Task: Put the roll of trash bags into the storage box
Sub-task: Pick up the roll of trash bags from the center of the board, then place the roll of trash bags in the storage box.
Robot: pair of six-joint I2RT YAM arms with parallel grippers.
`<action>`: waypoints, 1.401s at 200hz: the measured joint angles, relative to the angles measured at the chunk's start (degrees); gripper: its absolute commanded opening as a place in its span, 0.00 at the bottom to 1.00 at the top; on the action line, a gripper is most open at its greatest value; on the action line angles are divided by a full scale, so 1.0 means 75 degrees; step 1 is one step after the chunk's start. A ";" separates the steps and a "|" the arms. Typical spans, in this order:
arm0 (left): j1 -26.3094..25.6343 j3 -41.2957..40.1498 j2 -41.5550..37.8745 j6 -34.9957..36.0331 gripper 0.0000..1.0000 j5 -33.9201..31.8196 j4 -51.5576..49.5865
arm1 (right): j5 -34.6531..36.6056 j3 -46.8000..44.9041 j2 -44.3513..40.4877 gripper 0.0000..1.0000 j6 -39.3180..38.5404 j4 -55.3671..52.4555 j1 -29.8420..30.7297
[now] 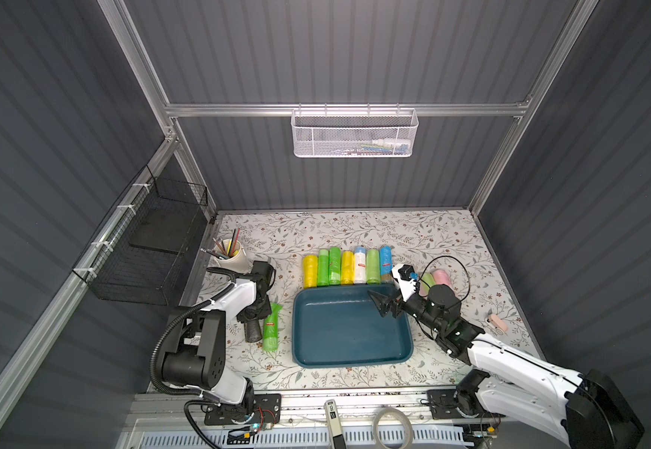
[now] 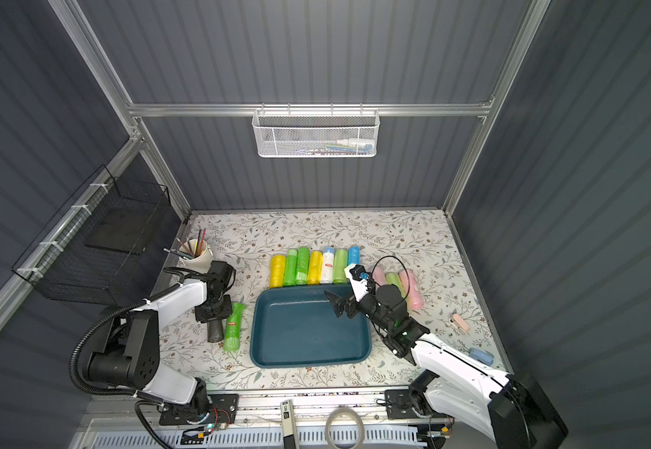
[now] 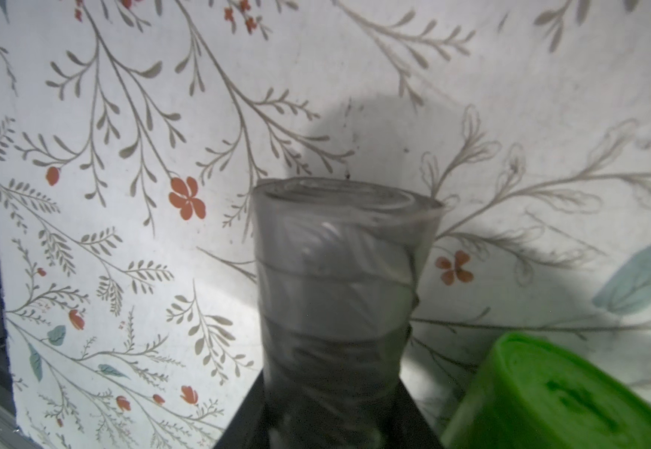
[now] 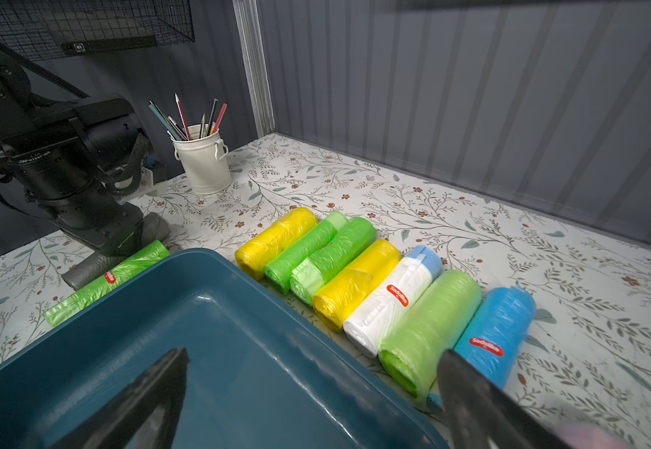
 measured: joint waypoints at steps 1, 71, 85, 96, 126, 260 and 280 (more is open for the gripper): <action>-0.0003 0.0003 0.0000 0.0000 0.34 -0.0003 -0.0006 | 0.0000 0.0000 0.0000 0.99 0.0000 0.0000 -0.0003; -0.0204 0.0886 -0.0895 -0.0006 0.34 -0.0318 -0.0825 | -0.0152 -0.0017 -0.0224 0.99 0.0111 -0.0012 -0.0044; -0.0271 0.1011 -0.1058 -0.0017 0.34 -0.0318 -0.1026 | -0.0227 -0.0017 -0.0230 0.99 0.0108 -0.0038 -0.0044; -0.0350 0.1084 -0.1250 -0.0064 0.33 -0.0309 -0.1204 | -0.0335 -0.0017 -0.0262 0.99 0.0108 -0.0111 -0.0044; -0.0437 0.1198 -0.2177 -0.0184 0.33 0.0067 -0.1521 | -0.0938 -0.0012 -0.0414 0.99 0.0114 -0.0367 -0.0050; -0.3258 0.1131 -0.3348 -0.2311 0.33 0.2658 0.0079 | -0.3118 -0.0726 -0.2532 0.99 0.0353 -0.1702 -0.0047; -0.3885 0.1128 -0.3037 -0.2611 0.34 0.2436 0.0204 | -0.3156 -0.0723 -0.2401 0.99 0.0370 -0.1716 -0.0047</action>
